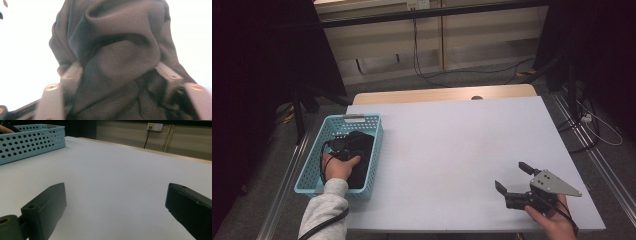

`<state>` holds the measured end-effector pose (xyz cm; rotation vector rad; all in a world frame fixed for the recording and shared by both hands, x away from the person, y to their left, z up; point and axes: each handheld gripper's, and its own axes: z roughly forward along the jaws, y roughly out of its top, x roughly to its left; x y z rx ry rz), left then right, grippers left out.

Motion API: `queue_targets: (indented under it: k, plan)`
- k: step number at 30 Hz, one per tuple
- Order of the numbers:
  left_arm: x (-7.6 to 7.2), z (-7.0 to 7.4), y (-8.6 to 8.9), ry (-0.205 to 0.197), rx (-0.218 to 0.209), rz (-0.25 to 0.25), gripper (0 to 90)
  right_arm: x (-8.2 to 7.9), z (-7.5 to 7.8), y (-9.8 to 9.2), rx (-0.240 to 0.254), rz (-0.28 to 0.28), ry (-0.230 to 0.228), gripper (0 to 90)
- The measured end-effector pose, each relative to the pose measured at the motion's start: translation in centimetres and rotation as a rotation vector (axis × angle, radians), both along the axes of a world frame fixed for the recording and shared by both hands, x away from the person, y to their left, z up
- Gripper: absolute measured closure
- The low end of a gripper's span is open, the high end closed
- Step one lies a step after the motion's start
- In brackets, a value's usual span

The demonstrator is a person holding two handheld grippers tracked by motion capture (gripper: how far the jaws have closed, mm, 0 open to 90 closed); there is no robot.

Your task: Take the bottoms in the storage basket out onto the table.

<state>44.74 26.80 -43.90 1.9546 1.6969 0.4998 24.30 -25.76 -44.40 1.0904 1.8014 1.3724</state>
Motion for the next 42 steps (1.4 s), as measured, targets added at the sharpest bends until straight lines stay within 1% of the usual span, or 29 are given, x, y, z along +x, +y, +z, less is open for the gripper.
queue_targets:
  k: [2,3,4,6,8,10,11,12,13,14,16,18,19,20,24,25,26,29,30,31,34,35,36,38,39,40,42]
  plan:
    - [0.0,0.0,-0.2,-0.005,-0.004,0.002,48.4,0.0,0.0,0.0,0.000,0.000,0.000,2.6]
    - [0.1,0.1,-0.2,0.005,-0.005,-0.015,48.4,0.0,0.0,0.0,0.000,0.000,0.000,2.6]
    - [0.2,0.1,-0.3,0.001,-0.027,-0.010,55.6,0.0,0.0,0.0,0.000,0.000,0.000,2.6]
    - [0.2,0.2,-0.2,0.017,-0.046,-0.008,60.2,0.0,0.0,0.0,0.001,-0.001,0.001,2.6]
    - [0.3,0.2,-0.1,0.014,-0.053,-0.001,63.1,0.0,0.0,-0.1,0.000,-0.002,0.002,2.6]
    - [0.3,0.4,0.1,0.032,-0.058,-0.021,64.7,0.0,0.0,-0.1,0.000,-0.001,0.001,2.5]
    - [0.3,0.4,0.1,0.032,-0.058,-0.021,65.3,0.0,0.0,-0.1,0.001,-0.001,0.001,2.5]
    - [0.3,0.4,0.5,0.029,-0.108,0.001,65.8,0.0,0.0,-0.1,0.001,-0.002,0.002,2.5]
    - [0.3,0.5,0.8,0.037,-0.119,-0.005,66.1,0.0,0.0,-0.1,0.000,-0.002,0.002,2.5]
    - [0.4,0.5,0.9,0.031,-0.142,0.010,66.4,0.1,-0.1,-0.1,0.001,-0.002,0.003,2.5]
    - [0.4,0.5,1.2,0.030,-0.166,0.013,66.7,0.1,-0.1,-0.1,0.002,-0.003,0.004,2.4]
    - [0.3,0.6,1.4,0.037,-0.168,0.006,67.1,0.0,0.0,-0.1,0.001,-0.004,0.004,2.4]
    - [0.4,0.9,1.5,0.037,-0.182,0.017,67.3,0.0,-0.1,-0.2,0.001,-0.005,0.004,2.4]
    - [0.4,1.0,1.6,0.034,-0.184,0.015,67.4,0.0,0.0,-0.2,0.002,-0.005,0.004,2.4]
    - [0.5,2.1,1.9,0.038,-0.202,0.010,68.0,0.0,0.0,-0.2,0.001,-0.005,0.004,2.4]
    - [0.6,2.6,2.1,0.040,-0.196,0.003,68.1,0.0,0.0,-0.2,0.000,-0.005,0.004,2.4]
    - [0.6,2.8,2.1,0.032,-0.199,0.006,68.1,0.0,0.0,-0.2,0.001,-0.005,0.003,2.4]
    - [0.7,4.2,2.5,0.007,-0.215,0.008,68.2,0.0,0.0,-0.2,0.003,-0.005,0.002,2.3]
    - [0.7,4.7,2.8,0.009,-0.206,-0.011,68.3,0.0,0.0,-0.2,0.002,-0.006,0.003,2.4]
    - [0.8,5.2,2.7,-0.013,-0.226,0.009,68.3,0.0,0.0,-0.2,0.002,-0.007,0.003,2.3]
    - [0.8,6.7,3.0,-0.042,-0.235,-0.003,68.3,0.0,0.0,-0.2,-0.001,-0.006,0.004,2.3]
    - [0.7,7.2,3.0,-0.061,-0.246,-0.008,68.3,0.0,0.0,-0.2,-0.001,-0.006,0.003,2.3]
    - [0.7,7.6,3.0,-0.070,-0.257,-0.008,68.3,0.0,0.0,-0.2,-0.001,-0.006,0.003,2.3]
    - [0.7,8.5,3.1,-0.090,-0.273,-0.024,68.3,0.0,0.0,-0.2,-0.001,-0.006,0.003,2.4]
    - [0.7,8.5,3.1,-0.090,-0.273,-0.024,68.3,0.0,0.0,-0.2,0.000,-0.006,0.003,2.3]
    - [0.7,9.4,3.1,-0.123,-0.298,-0.033,68.3,0.0,-0.1,-0.2,0.000,-0.007,0.004,2.4]
    - [0.7,10.3,2.7,-0.156,-0.327,-0.048,68.2,0.0,-0.1,-0.2,-0.001,-0.007,0.004,2.3]
